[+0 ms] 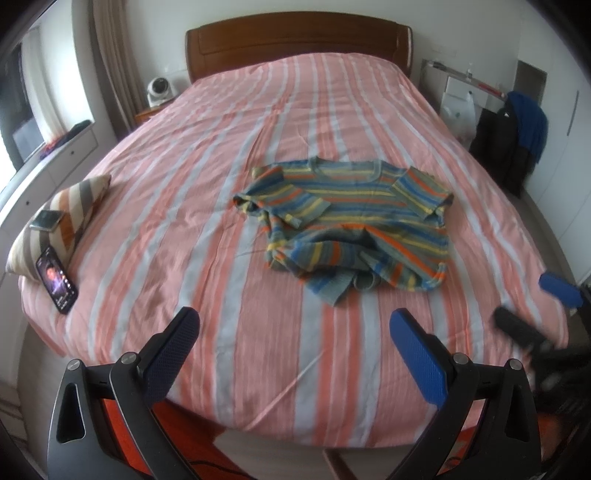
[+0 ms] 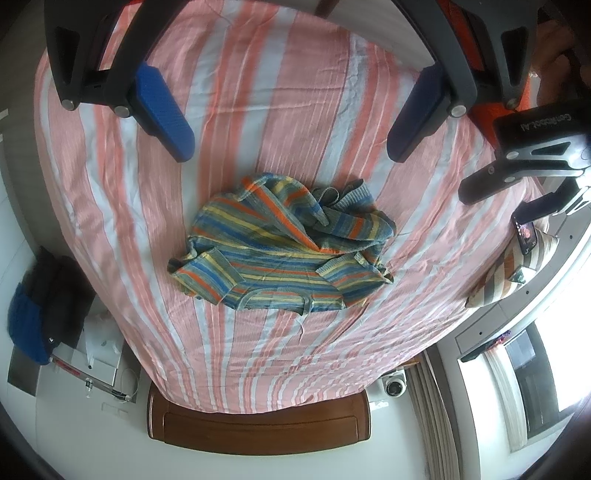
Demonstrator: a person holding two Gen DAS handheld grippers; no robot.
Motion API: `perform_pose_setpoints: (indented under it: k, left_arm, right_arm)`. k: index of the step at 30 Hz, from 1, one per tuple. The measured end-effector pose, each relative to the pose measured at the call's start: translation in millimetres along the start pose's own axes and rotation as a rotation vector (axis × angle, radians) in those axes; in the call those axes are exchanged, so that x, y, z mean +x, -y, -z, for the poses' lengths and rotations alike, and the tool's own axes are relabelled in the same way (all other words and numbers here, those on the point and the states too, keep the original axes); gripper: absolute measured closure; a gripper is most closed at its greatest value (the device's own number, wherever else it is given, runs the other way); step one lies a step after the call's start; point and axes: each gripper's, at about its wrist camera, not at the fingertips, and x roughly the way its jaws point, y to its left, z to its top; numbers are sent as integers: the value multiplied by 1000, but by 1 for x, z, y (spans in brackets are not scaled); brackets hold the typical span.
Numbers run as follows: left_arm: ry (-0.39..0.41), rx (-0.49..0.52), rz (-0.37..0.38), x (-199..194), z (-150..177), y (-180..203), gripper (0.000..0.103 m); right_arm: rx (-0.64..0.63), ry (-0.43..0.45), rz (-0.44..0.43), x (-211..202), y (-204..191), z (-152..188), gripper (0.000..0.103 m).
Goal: Fold small clothes
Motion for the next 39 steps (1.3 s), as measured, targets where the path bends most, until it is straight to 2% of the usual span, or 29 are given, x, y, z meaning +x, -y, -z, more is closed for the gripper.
perform_pose_setpoints:
  k: [3, 6, 7, 8, 10, 11, 12, 13, 14, 15, 17, 18, 19, 20, 21, 22, 24, 26, 28, 31, 33, 34, 35, 36, 37, 38, 39]
  left_arm:
    - [7, -51, -15, 13, 0, -28, 0]
    - [-32, -137, 10, 50, 13, -58, 1]
    - [-75, -170, 64, 71, 21, -64, 1]
    - [-101, -180, 104, 84, 26, -63, 1]
    - [-167, -177, 213, 118, 33, -52, 5]
    - [-183, -166, 240, 132, 33, -44, 15]
    - [-196, -145, 256, 149, 30, -34, 22]
    - [-200, -130, 258, 160, 28, -26, 22]
    - [-202, -112, 261, 173, 24, -19, 22]
    - [-205, -99, 253, 188, 20, -11, 22]
    - [-185, -110, 206, 213, 11, -3, 23]
    - [-163, -112, 191, 217, 8, -1, 29]
    - [-136, -110, 170, 220, 3, 2, 40]
    - [-132, -113, 170, 220, 1, 1, 89]
    - [-152, -128, 198, 221, -1, -3, 100]
    - [-170, -158, 234, 217, -2, -11, 100]
    - [-168, -167, 298, 194, 0, -36, 100]
    - [-200, -153, 368, 166, 9, -63, 100]
    - [-233, -136, 402, 142, 19, -84, 100]
    - [-295, -79, 375, 127, 38, -100, 100]
    - [-333, -38, 327, 134, 51, -98, 96]
    - [-353, -24, 293, 141, 61, -97, 94]
    - [-358, -22, 274, 143, 68, -97, 92]
    - [-355, -29, 269, 144, 72, -98, 79]
    - [-347, -42, 277, 141, 75, -103, 70]
    - [-327, -64, 292, 139, 75, -104, 50]
    - [-304, -83, 300, 135, 75, -108, 36]
  right_arm:
    - [107, 120, -48, -6, 35, -1, 0]
    - [234, 172, -30, 12, 89, 10, 0]
    - [255, 157, -32, 23, 100, 14, 0]
    - [275, 106, -46, 43, 112, 21, 0]
    - [302, -27, -138, 89, 121, 38, 0]
    - [328, -85, -196, 108, 121, 46, 0]
    - [356, -124, -253, 121, 119, 50, 0]
    - [396, -156, -364, 140, 111, 54, 2]
    - [410, -150, -424, 150, 104, 53, 6]
    - [416, -144, -455, 158, 99, 52, 9]
    - [444, -134, -481, 185, 86, 41, 26]
    - [465, -122, -499, 196, 82, 36, 30]
    - [482, -107, -509, 206, 80, 30, 42]
    - [485, -89, -476, 215, 81, 25, 67]
    - [486, -85, -429, 218, 82, 22, 82]
    - [505, -81, -408, 215, 86, 22, 95]
    - [523, -75, -471, 193, 98, 21, 96]
    - [456, -78, -519, 153, 110, 19, 96]
    - [403, -114, -542, 117, 122, 22, 96]
    - [328, -219, -512, 92, 136, 34, 95]
    - [291, -238, -437, 92, 140, 44, 92]
    - [266, -249, -381, 101, 143, 51, 82]
    - [254, -272, -339, 111, 146, 54, 57]
    - [252, -281, -311, 114, 149, 60, 47]
    - [257, -277, -285, 114, 153, 66, 44]
    - [273, -271, -294, 114, 159, 72, 44]
    - [296, -270, -317, 113, 162, 77, 44]
